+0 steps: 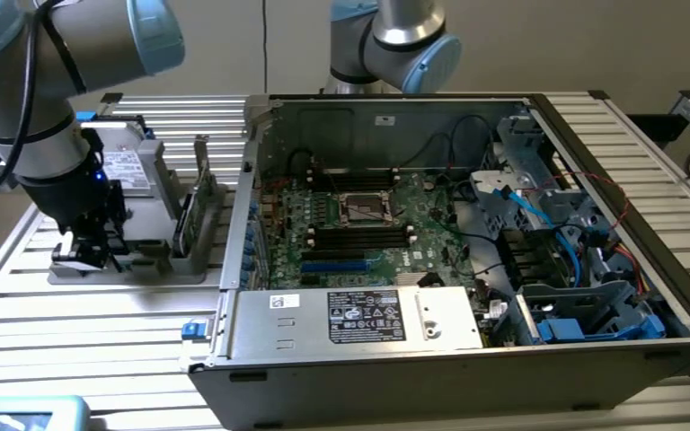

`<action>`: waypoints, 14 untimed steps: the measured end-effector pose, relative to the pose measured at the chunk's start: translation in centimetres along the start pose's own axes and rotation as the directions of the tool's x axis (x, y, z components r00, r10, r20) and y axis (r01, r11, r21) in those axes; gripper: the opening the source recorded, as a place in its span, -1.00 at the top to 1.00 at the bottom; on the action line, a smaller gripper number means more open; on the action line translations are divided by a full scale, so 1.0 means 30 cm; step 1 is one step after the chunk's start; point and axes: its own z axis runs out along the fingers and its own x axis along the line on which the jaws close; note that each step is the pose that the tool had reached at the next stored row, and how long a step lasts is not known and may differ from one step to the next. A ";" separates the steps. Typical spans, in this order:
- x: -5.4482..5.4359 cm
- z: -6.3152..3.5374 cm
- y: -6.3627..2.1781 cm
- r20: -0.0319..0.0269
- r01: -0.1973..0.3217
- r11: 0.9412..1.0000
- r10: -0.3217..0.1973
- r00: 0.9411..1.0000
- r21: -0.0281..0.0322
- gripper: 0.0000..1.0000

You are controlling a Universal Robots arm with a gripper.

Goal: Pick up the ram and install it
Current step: 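Pick up the ram and move it above insertion slot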

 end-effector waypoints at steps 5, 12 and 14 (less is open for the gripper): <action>0.000 0.007 0.004 0.000 0.000 1.000 0.000 1.000 0.000 0.23; 0.000 0.018 0.010 0.000 0.000 1.000 0.000 1.000 0.000 0.23; 0.000 0.019 0.010 0.000 0.000 1.000 0.000 1.000 0.000 0.23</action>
